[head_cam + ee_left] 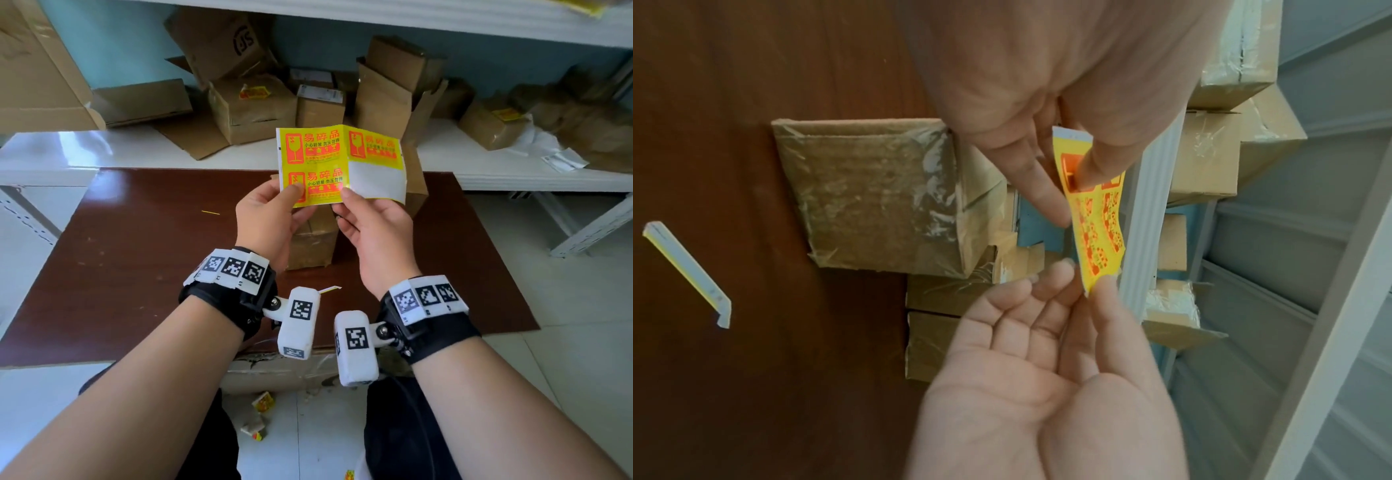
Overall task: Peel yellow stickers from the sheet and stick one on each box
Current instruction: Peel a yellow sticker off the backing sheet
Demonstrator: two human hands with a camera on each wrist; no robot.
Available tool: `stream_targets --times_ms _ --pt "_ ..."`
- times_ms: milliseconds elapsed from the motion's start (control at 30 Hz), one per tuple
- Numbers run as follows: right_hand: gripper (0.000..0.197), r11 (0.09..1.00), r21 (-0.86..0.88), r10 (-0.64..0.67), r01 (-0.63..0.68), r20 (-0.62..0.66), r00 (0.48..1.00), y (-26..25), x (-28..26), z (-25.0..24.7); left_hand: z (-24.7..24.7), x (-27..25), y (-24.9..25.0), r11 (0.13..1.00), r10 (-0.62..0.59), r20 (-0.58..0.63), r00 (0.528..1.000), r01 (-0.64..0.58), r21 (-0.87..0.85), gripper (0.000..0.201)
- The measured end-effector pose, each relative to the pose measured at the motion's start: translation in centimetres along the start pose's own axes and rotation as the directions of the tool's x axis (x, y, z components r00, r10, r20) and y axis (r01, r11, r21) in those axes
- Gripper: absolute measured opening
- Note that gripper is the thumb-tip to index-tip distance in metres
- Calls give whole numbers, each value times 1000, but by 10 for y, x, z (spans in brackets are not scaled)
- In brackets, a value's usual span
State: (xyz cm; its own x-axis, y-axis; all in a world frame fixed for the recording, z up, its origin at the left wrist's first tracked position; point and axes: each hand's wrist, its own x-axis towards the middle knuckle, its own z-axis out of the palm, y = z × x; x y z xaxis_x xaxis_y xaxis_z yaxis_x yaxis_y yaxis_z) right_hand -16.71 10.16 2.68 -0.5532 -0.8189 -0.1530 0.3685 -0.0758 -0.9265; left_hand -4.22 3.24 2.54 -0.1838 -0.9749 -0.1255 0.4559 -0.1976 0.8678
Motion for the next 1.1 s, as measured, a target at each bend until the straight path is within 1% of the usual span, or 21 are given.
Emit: stream_targets --times_ms 133,233,333,400,467,500,533,600,667,733,900,1000,1100 --pt "9 997 -80 -23 22 -14 1000 6 16 -5 -1 8 -3 997 51 -24 998 -49 53 13" --pt "9 994 -111 -30 26 -27 999 7 25 -5 -1 14 -6 985 112 -14 994 -110 132 8" --pt "10 992 -123 -35 29 -50 998 6 28 -2 -1 18 -10 953 189 -25 982 -177 245 11" --pt "25 989 -146 -44 32 -73 996 7 29 2 -2 21 -13 909 271 -29 962 -246 336 12" --pt "43 987 -163 -24 8 -97 995 8 30 5 -3 21 -14 878 315 -16 949 -285 384 13" --pt "48 988 -155 -13 -3 -99 995 9 31 5 -4 21 -15 871 319 -9 948 -290 396 14" --pt "44 990 -143 0 -14 -92 996 10 32 5 -4 21 -15 868 316 -3 949 -288 404 15" --pt "28 991 -124 37 -43 -50 998 8 28 6 -6 22 -14 871 298 -7 955 -269 411 16" --pt "31 994 -92 58 -59 -16 998 8 27 5 -7 22 -11 881 269 -14 963 -240 409 17" --pt "28 995 -52 80 -80 -1 997 9 29 3 -8 23 -9 885 251 -16 968 -223 409 17" --pt "25 987 52 150 -151 25 988 8 20 8 -13 16 -4 876 250 -2 968 -226 427 14" --pt "26 976 83 198 -203 62 978 10 8 15 -21 14 -1 866 265 -51 963 -215 452 13" --pt "25 971 74 222 -227 73 972 15 -3 23 -27 10 2 862 278 -119 953 -193 469 13"
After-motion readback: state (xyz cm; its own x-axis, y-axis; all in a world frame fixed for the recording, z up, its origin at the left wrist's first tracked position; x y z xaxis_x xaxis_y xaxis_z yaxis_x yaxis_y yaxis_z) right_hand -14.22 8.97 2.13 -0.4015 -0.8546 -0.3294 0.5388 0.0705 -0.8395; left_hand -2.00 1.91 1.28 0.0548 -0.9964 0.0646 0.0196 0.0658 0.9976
